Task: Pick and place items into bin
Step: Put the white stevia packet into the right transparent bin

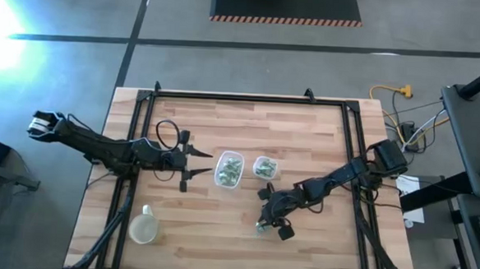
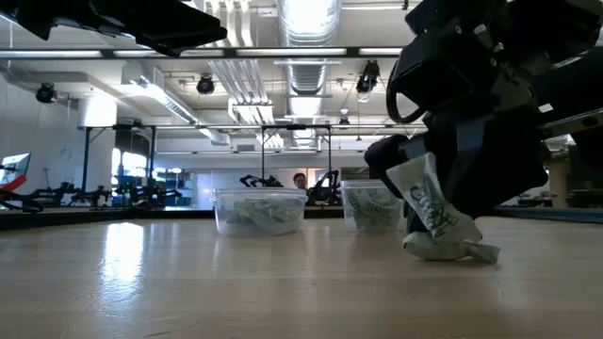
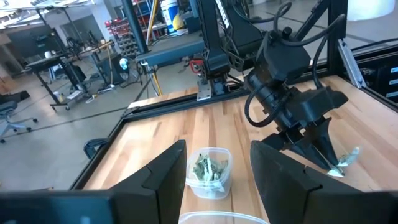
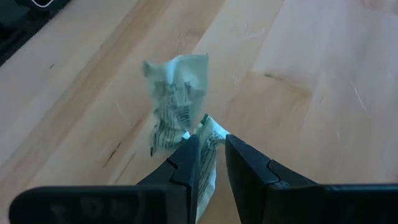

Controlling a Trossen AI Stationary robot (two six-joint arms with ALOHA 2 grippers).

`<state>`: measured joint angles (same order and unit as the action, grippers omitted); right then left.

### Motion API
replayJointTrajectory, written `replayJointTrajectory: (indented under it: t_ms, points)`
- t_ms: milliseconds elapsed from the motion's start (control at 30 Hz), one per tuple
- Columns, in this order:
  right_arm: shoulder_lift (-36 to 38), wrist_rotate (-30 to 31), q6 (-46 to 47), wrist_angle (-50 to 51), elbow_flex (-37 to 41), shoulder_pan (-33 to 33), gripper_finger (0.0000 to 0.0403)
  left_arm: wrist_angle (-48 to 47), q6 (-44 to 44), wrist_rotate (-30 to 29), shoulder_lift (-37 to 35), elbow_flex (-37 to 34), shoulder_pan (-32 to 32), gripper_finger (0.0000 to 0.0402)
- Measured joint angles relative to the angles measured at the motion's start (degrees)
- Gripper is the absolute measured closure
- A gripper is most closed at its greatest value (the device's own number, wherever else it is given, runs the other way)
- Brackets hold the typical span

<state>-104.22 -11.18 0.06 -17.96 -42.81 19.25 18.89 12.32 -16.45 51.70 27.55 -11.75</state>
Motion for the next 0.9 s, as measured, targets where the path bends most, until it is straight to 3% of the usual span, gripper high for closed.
replayJointTrajectory:
  t_ms: [900]
  points:
    - [0.13, -0.78, -0.24, 1.03, -1.24, 0.00, 0.0335, 0.04, -0.07, 0.00, 0.02, 0.00, 0.00, 0.0239]
